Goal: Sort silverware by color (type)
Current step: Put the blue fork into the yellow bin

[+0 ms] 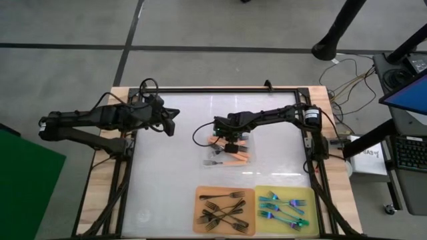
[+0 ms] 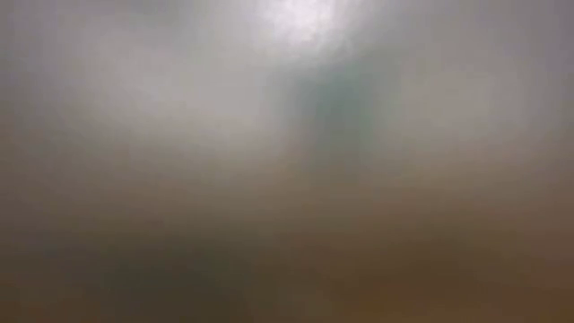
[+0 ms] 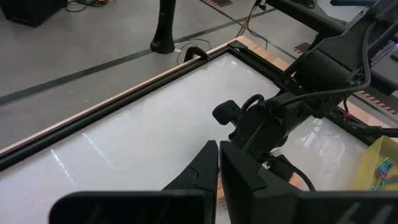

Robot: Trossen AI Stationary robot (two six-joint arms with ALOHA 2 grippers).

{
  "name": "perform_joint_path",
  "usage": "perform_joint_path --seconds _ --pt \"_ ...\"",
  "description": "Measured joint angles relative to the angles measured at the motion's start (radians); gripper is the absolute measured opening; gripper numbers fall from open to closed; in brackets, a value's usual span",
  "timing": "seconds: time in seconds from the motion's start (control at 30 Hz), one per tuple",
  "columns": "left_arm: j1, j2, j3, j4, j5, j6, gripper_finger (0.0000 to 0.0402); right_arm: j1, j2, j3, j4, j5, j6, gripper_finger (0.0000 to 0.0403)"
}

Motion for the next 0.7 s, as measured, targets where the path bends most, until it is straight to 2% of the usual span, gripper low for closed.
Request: perform_joint_path --seconds 0.2,0.47,0.7 --pt "0.0 0.0 0.0 -0.002 0.0 0.0 0.0 0.002 -0.092 -0.009 -0.023 -0.029 0.09 0.001" --pt "0.0 0.004 0.0 -0.003 0.002 -0.008 0.0 0.02 -0.26 -0.005 -0.025 -0.088 0.293 0.001" --pt "0.0 0.046 -0.001 -0.024 0.003 -0.009 0.0 0.124 -0.395 0.001 -0.024 -0.265 0.476 0.0009"
